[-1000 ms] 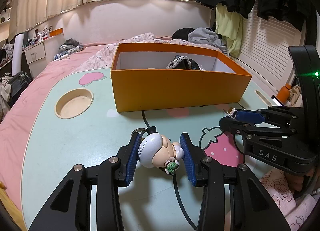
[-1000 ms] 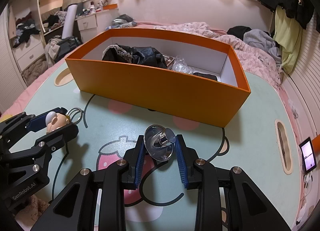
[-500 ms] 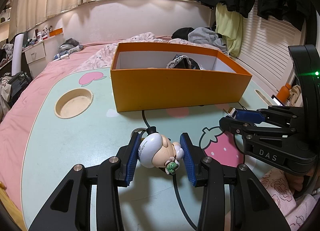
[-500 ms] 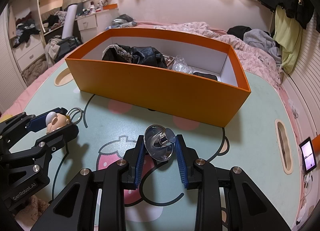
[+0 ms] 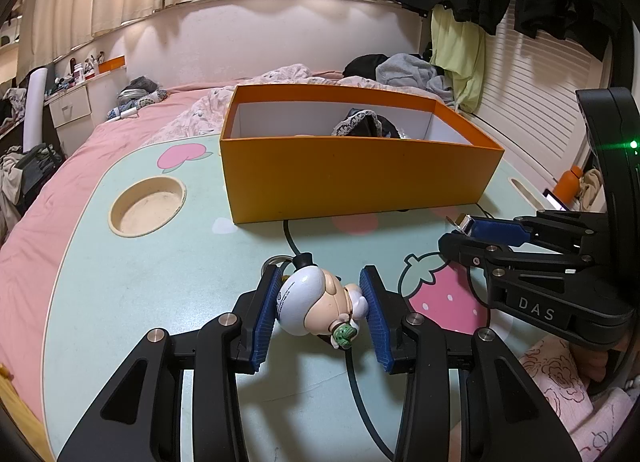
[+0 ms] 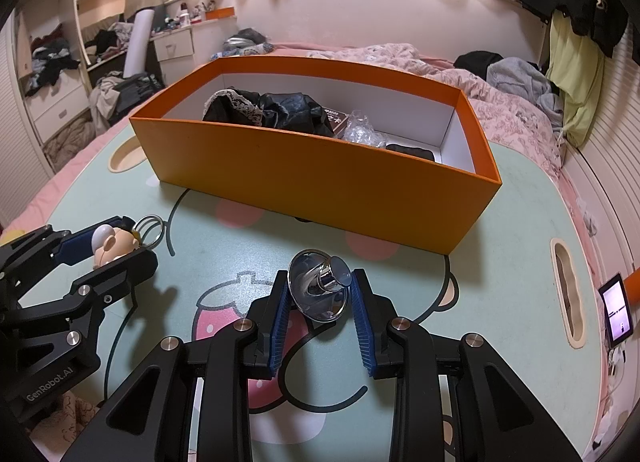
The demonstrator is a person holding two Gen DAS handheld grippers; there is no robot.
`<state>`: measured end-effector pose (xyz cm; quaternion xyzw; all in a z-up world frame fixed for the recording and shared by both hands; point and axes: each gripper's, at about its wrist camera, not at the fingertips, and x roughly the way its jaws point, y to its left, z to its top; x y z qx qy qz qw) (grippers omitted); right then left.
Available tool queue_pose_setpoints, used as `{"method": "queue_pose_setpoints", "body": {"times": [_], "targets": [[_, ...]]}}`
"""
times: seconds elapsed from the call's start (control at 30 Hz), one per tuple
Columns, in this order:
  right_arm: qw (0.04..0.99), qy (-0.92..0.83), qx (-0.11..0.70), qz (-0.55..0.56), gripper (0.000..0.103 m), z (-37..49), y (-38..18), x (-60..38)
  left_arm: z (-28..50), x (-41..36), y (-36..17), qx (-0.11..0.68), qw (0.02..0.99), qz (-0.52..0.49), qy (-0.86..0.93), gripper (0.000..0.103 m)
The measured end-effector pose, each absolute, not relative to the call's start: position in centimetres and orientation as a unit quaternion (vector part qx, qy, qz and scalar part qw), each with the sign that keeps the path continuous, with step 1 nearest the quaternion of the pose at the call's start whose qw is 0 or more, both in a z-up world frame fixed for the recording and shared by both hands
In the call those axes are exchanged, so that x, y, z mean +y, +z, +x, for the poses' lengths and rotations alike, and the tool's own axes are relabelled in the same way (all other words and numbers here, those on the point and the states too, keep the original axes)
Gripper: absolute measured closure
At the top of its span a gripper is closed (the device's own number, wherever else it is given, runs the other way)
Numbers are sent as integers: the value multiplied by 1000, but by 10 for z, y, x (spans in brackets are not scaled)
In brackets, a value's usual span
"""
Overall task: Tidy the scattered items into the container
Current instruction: 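Carry figurine over box with left tool while right tool carries silver cup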
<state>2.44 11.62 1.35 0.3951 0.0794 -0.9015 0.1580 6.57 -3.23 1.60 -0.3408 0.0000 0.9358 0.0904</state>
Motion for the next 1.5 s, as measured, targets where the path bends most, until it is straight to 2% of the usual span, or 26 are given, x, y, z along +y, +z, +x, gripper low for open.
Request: {"method": "queue_pose_setpoints", "body": {"times": [0.57,0.87,1.13,1.33,1.5], "targets": [[155,-910,82,376,74,31,18,117,71,-27,28,20,86,-315,945,61],[158,-921,81,348,74,29,42,115,58,-28,63,21,93,-273,957,61],[155,-944,64,285,74,8,92,110,26,-23,111,21,87,-213,973,61],[122,-952,49,275,74,-24,93,112,-5,-28,92,-19,89,-227,970,61],[124,-947,47,293,74,-31,80,112,-6,-23,84,0,77,-235,969,61]]}}
